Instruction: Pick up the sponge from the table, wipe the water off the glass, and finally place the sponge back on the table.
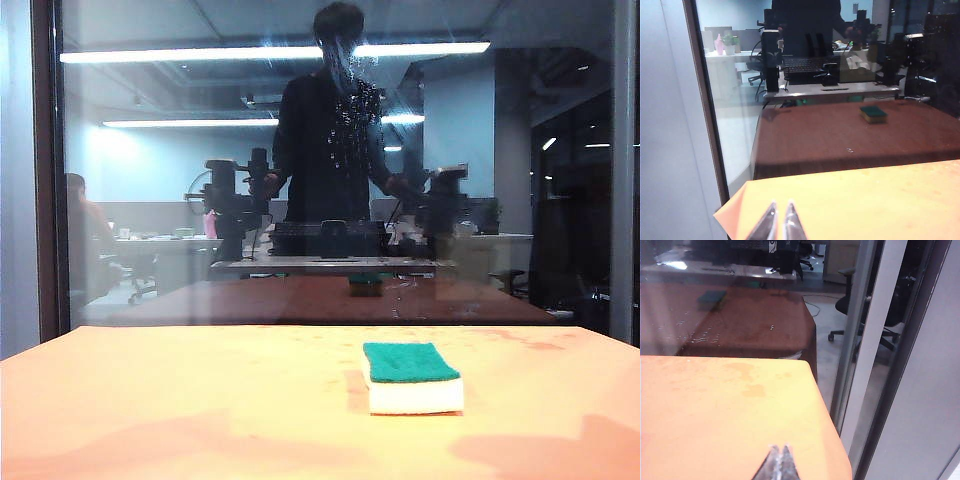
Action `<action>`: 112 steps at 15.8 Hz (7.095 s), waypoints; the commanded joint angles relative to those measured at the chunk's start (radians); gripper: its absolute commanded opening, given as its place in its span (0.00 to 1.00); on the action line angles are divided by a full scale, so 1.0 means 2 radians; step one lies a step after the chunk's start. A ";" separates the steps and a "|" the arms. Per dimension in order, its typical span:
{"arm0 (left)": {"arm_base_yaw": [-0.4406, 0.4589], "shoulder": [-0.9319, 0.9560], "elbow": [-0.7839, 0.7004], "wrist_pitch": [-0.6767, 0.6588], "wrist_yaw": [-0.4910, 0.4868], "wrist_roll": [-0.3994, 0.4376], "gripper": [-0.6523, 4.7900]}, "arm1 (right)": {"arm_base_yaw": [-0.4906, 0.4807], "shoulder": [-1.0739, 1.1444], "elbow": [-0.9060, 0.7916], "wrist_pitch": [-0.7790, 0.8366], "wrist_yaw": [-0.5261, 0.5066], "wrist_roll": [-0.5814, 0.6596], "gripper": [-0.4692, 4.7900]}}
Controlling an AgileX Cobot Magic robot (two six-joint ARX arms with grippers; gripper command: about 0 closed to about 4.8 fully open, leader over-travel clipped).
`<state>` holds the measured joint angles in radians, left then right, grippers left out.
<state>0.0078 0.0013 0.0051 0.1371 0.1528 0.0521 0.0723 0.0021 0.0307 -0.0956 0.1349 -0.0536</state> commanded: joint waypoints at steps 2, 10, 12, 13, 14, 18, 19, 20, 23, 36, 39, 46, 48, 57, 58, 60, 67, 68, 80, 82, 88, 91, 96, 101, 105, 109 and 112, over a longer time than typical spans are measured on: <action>0.000 0.001 0.002 0.003 0.000 0.000 0.17 | 0.001 0.000 0.002 0.007 0.001 -0.001 0.07; 0.000 0.001 0.002 0.003 0.000 0.000 0.17 | 0.001 0.000 0.002 0.008 0.001 -0.001 0.07; 0.000 0.001 0.002 0.003 0.000 0.000 0.17 | 0.001 0.000 0.002 0.009 0.001 -0.001 0.07; 0.000 0.001 0.002 0.003 0.000 0.000 0.17 | 0.001 0.000 0.002 0.009 0.001 -0.001 0.07; 0.000 0.001 0.002 0.003 0.000 0.000 0.17 | 0.001 0.000 0.002 0.009 0.001 -0.001 0.07; 0.000 0.001 0.002 0.003 0.004 0.000 0.17 | 0.001 0.000 0.003 0.013 0.000 -0.001 0.07; 0.000 0.001 0.002 0.003 0.005 0.000 0.17 | 0.002 0.000 0.003 0.020 -0.001 -0.001 0.07; 0.000 0.001 0.002 0.003 0.006 0.000 0.17 | 0.002 0.000 0.006 0.020 -0.001 0.004 0.07; 0.000 0.001 0.002 0.003 0.079 0.000 0.17 | 0.002 0.000 0.035 -0.002 -0.002 0.019 0.07; 0.000 0.001 0.003 -0.090 0.232 -0.060 0.17 | 0.002 0.243 0.274 -0.141 -0.184 0.108 0.07; 0.000 0.001 0.003 -0.092 0.240 -0.070 0.17 | 0.002 0.358 0.317 -0.143 -0.282 0.163 0.15; 0.000 0.001 0.003 -0.125 0.241 -0.081 0.17 | 0.047 0.541 0.356 -0.142 -0.338 0.199 0.62; 0.000 0.001 0.003 -0.133 0.240 -0.081 0.17 | 0.060 0.583 0.356 -0.131 -0.338 0.199 0.62; 0.000 0.001 0.003 -0.143 0.251 -0.081 0.17 | 0.090 0.785 0.432 -0.094 -0.342 0.209 0.83; 0.000 0.001 0.003 -0.143 0.251 -0.081 0.17 | 0.090 0.803 0.444 -0.095 -0.342 0.211 0.83; 0.000 0.001 0.003 -0.143 0.251 -0.081 0.17 | 0.095 0.842 0.469 -0.096 -0.344 0.211 0.83; 0.000 0.001 0.003 -0.143 0.251 -0.081 0.17 | 0.148 0.901 0.492 -0.082 -0.299 0.213 0.83; 0.000 0.001 0.003 -0.143 0.251 -0.081 0.17 | 0.152 0.908 0.492 -0.080 -0.292 0.214 0.83; 0.000 0.001 0.003 -0.142 0.251 -0.081 0.17 | 0.152 0.944 0.493 -0.011 -0.276 0.227 0.07; 0.000 0.001 0.003 -0.142 0.251 -0.081 0.17 | 0.152 0.943 0.493 -0.003 -0.279 0.227 0.07; 0.000 0.001 0.002 -0.127 0.232 -0.078 0.16 | 0.152 0.918 0.493 0.012 -0.266 0.219 0.07; 0.000 0.001 0.002 -0.108 0.217 -0.078 0.16 | 0.152 0.895 0.495 0.050 -0.255 0.219 0.07; 0.000 0.001 0.002 -0.034 0.212 -0.078 0.16 | 0.151 0.891 0.548 0.060 -0.242 0.189 0.07; 0.000 0.001 0.002 -0.015 0.191 -0.079 0.16 | 0.149 0.891 0.589 0.115 -0.192 0.118 0.07; 0.000 0.001 0.002 -0.015 0.191 -0.078 0.16 | 0.136 0.891 0.610 0.183 -0.181 0.100 0.07; 0.000 0.001 0.002 -0.016 0.191 -0.079 0.16 | 0.105 0.891 0.640 0.245 -0.192 0.087 0.07; 0.000 0.001 0.002 -0.020 0.191 -0.078 0.16 | 0.098 0.892 0.684 0.247 -0.199 0.050 0.07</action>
<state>0.0078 0.0013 0.0086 0.0929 0.5377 -0.1059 0.2695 1.7905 1.3788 0.3828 -0.2523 0.0727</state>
